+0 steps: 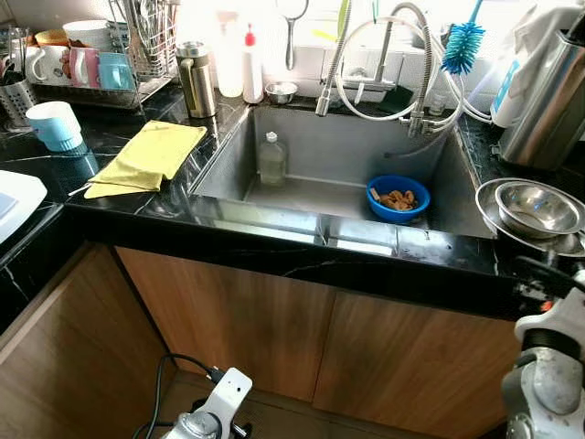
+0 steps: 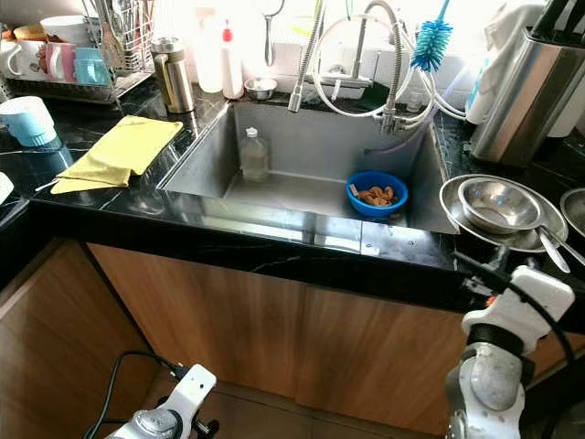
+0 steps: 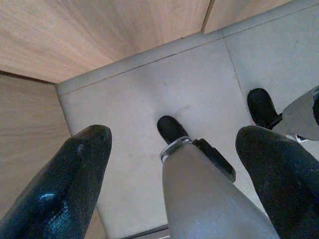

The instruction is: Kitchen organization

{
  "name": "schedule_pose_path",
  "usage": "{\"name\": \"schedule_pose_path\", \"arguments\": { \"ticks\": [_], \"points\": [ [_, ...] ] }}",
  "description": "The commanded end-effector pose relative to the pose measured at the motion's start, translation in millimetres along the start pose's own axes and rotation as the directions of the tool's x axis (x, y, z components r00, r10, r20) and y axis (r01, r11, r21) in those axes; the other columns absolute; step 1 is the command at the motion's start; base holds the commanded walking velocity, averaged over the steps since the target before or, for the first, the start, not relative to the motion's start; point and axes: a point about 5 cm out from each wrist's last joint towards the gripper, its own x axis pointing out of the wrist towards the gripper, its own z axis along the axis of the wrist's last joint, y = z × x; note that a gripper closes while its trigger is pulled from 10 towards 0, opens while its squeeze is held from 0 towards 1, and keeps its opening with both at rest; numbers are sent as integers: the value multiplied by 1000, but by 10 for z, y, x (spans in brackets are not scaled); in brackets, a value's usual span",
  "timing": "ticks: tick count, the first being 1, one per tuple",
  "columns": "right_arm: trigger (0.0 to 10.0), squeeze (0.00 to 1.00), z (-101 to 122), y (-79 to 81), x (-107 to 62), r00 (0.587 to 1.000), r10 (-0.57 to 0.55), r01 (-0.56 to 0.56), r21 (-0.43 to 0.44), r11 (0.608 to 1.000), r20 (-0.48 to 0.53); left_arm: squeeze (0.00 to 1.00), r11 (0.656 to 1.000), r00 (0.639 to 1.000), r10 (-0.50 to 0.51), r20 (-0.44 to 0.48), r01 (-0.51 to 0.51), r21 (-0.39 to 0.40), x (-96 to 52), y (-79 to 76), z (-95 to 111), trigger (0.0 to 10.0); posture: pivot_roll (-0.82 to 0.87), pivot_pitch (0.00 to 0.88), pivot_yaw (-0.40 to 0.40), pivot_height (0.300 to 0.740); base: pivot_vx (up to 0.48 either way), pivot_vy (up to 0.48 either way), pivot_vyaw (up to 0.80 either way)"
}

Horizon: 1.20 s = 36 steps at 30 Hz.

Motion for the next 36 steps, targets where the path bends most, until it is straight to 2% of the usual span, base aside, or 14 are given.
{"name": "schedule_pose_path", "arguments": {
  "ticks": [1, 4, 5, 10, 11, 12, 21, 31, 35, 36],
  "points": [
    [10000, 0, -21, -6, 44, 999, -32, 33, 44, 998, -30, 0, 1000, 1000, -6, -8, 7, 24, 1, -8, -7, 10000, -32, 0, -12, 736, 0, 0, 0],
    [10000, 0, 16, 79, 101, 1000, -8, 9, 32, 999, -21, 0, 1000, 1000, -5, -7, 5, 21, 1, -6, -4, 10000, -25, 0, -14, 736, 0, 0, 0],
    [10000, 1000, 29, 119, 124, 1000, 5, -4, 58, 998, -18, 0, 1000, 1000, -4, -7, 4, 19, 1, -5, -4, 10000, -24, 0, -14, 736, 0, 0, 0],
    [10000, 1000, 28, 121, 154, 999, -14, 17, 74, 997, -36, 0, 1000, 1000, -4, -8, 4, 18, 1, -6, -5, 10000, -25, 0, -13, 736, 0, 0, 0],
    [10000, 376, 20, 106, 160, 999, -23, 27, 85, 996, -43, 0, 1000, 1000, -4, -8, 5, 19, 1, -7, -4, 10000, -25, 0, -13, 736, 0, 0, 0],
    [10000, 0, 16, 92, 165, 998, -31, 35, 91, 995, -48, 0, 1000, 1000, -5, -8, 5, 19, 1, -8, -4, 10000, -25, 0, -13, 736, 0, 0, 0],
    [10000, 0, 20, -62, 201, 993, -96, 102, 89, 991, -67, 0, 1000, 1000, -6, -9, 6, 19, 0, -7, -9, 10000, -22, 4, -15, 736, 0, 0, 0],
    [10000, 0, 6, -152, 191, 990, -121, 127, 78, 989, -73, 0, 1000, 1000, -5, -10, 6, 19, -1, 1, -13, 10000, -26, 11, -12, 736, 0, 0, 0],
    [10000, 0, 0, -149, 201, 990, -122, 129, 106, 986, -77, 0, 1000, 1000, -6, -10, 6, 18, -1, 2, -10, 10000, -22, 13, -14, 736, 0, 0, 0],
    [10000, 188, 7, -143, 204, 990, -118, 125, 110, 986, -74, 0, 1000, 1000, -6, -10, 6, 18, -1, 2, -10, 10000, -21, 13, -14, 736, 0, 0, 0]
  ]
}}
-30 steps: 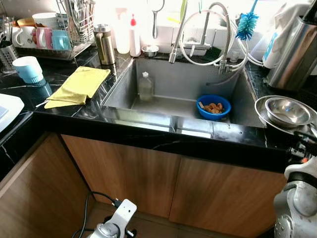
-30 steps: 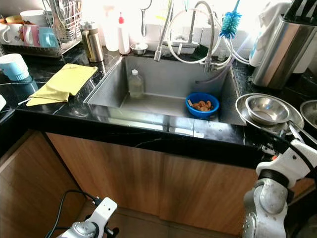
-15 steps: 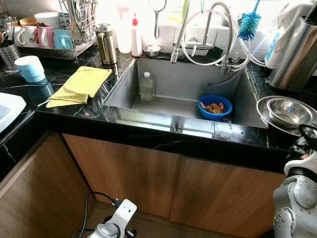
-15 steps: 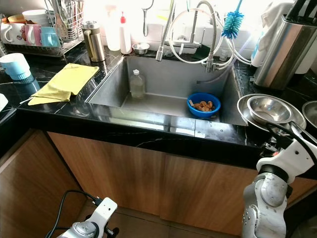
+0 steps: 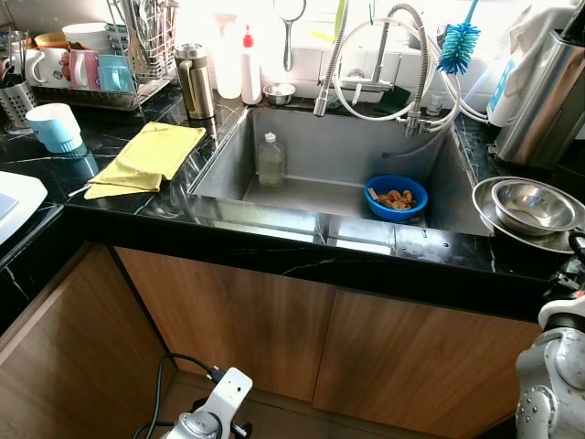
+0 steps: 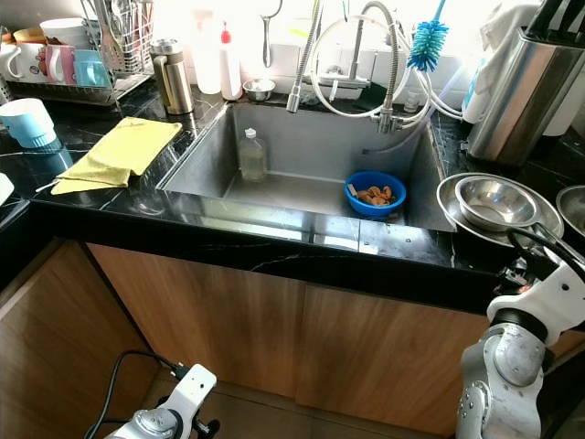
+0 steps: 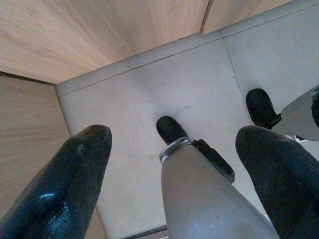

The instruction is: Kitchen organization

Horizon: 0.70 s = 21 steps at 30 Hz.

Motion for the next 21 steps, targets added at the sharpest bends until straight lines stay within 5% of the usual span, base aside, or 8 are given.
{"name": "schedule_pose_path", "arguments": {
  "ticks": [1, 2, 3, 8, 9, 10, 21],
  "points": [
    [10000, 188, 21, -8, 15, 1000, -4, 4, 11, 1000, 3, 0, 1000, 1000, -4, -10, 4, 18, -2, 7, -11, 10000, -22, 14, -14, 736, 0, 0, 0],
    [10000, 663, 25, -9, 28, 1000, -12, 12, 29, 1000, 2, 0, 1000, 1000, -5, -11, 5, 20, -2, 7, -12, 10000, -23, 17, -12, 736, 0, 0, 0],
    [10000, 1000, 28, -23, 41, 1000, -24, 24, 48, 999, 0, 0, 1000, 1000, -6, -11, 7, 22, -2, 6, -12, 10000, -21, 17, -13, 736, 0, 0, 0],
    [10000, 1000, 32, -50, 64, 999, -47, 47, 75, 996, -8, 0, 1000, 1000, -8, -12, 9, 24, -2, 4, -15, 10000, -22, 18, -13, 736, 0, 0, 0],
    [10000, 106, 34, -54, 73, 999, -47, 48, 76, 996, -8, 0, 1000, 1000, -10, -13, 10, 25, -2, 3, -16, 10000, -21, 18, -12, 736, 0, 0, 0],
    [10000, 0, 34, -57, 78, 999, -49, 49, 79, 996, -8, 0, 1000, 1000, -10, -14, 11, 26, -2, 2, -17, 10000, -21, 18, -12, 736, 0, 0, 0],
    [10000, 0, 51, -70, 119, 998, -66, 66, 111, 992, -6, 0, 1000, 1000, -15, -17, 16, 26, -3, -7, -29, 10000, -11, 10, -16, 736, 0, 0, 0]
  ]
}}
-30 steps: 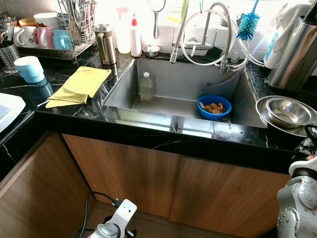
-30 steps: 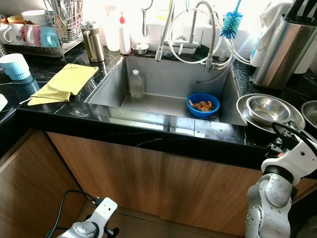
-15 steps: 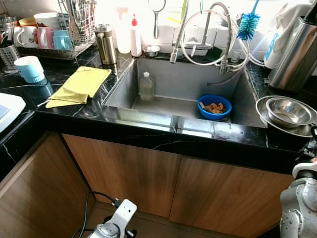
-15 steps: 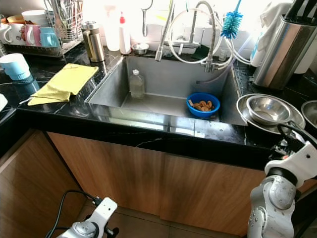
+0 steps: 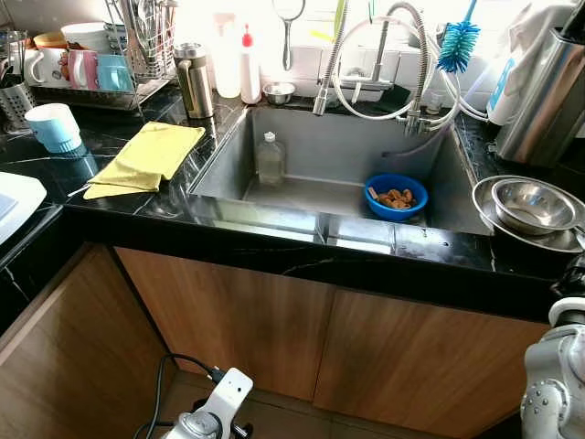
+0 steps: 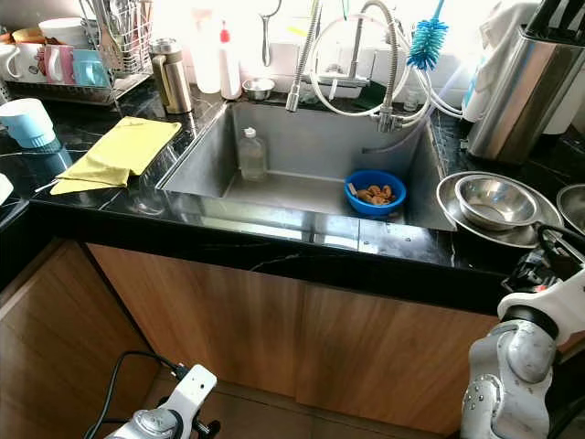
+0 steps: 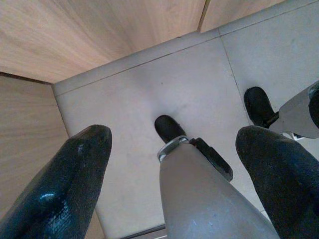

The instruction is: Kitchen organization

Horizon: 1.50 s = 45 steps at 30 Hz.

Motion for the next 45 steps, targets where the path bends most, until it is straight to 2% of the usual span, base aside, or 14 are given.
{"name": "schedule_pose_path", "arguments": {
  "ticks": [1, 20, 45],
  "points": [
    [10000, 0, 4, -13, 24, 1000, -15, 15, 7, 1000, -1, 0, 1000, 1000, -2, -16, 3, 24, -2, -2, -29, 10000, -11, 10, -16, 736, 0, 0, 0],
    [10000, 0, -132, 11, 85, 996, -43, 45, 25, 999, -72, 0, 1000, 1000, -7, -21, 8, 26, -3, -23, -58, 10000, 4, 0, -21, 736, 0, 0, 0],
    [10000, 0, -80, -9, 214, 996, -70, 72, 33, 997, -51, 0, 1000, 1000, -1, -19, 1, 27, -2, -25, -54, 10000, 11, 0, -21, 736, 0, 0, 0]
  ]
}}
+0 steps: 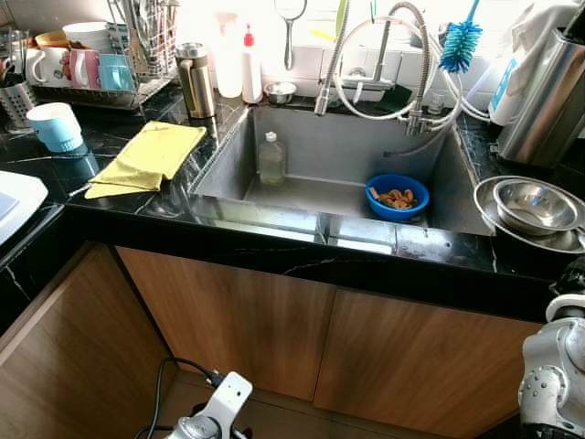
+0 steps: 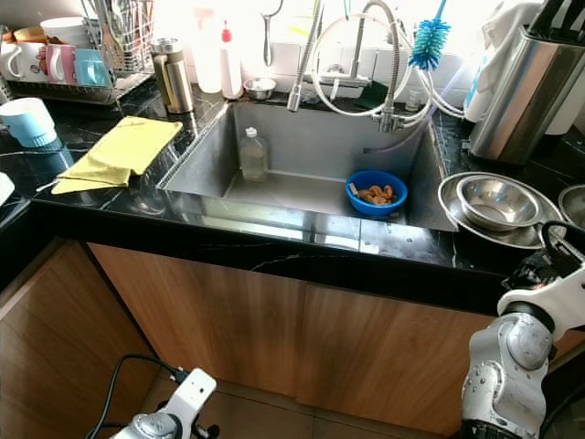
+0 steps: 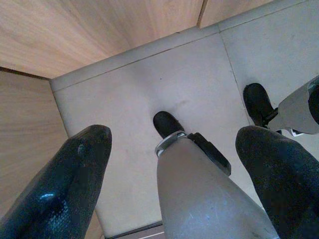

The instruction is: Kitchen organization

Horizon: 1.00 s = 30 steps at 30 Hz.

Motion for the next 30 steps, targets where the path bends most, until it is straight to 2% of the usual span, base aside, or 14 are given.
{"name": "schedule_pose_path", "arguments": {
  "ticks": [1, 2, 3, 4, 13, 30],
  "points": [
    [7843, 0, 37, 0, 34, 1000, -10, 10, 16, 1000, 15, 0, 1000, 1000, 0, -7, 0, 29, 1, -4, -4, 10000, 11, 0, -21, 736, 0, 0, 0],
    [3490, 0, 38, 1, 35, 1000, -10, 10, 17, 1000, 16, 0, 1000, 1000, 0, -7, 0, 29, 1, -4, -3, 10000, 12, 0, -21, 736, 0, 0, 0],
    [3490, 0, 38, 1, 36, 1000, -11, 10, 18, 1000, 16, 0, 1000, 1000, 0, -7, 0, 29, 1, -3, -2, 10000, 12, 0, -21, 736, 0, 0, 0],
    [2000, 0, 38, 4, 34, 1000, -11, 10, 19, 1000, 16, 0, 1000, 1000, 1, -7, -1, 29, 1, -3, -2, 10000, 11, 0, -21, 736, 0, 0, 0],
    [2627, 0, 29, 10, 31, 1000, -11, 11, 25, 1000, 15, 0, 1000, 1000, 0, -6, 0, 30, 2, -5, 1, 10000, 11, 0, -20, 736, 0, 0, 0],
    [2549, 0, 29, 10, 32, 1000, -12, 11, 29, 1000, 16, 0, 1000, 1000, 1, -6, -1, 32, 2, -8, -4, 10000, 11, 1, -21, 736, 0, 0, 0]
  ]
}}
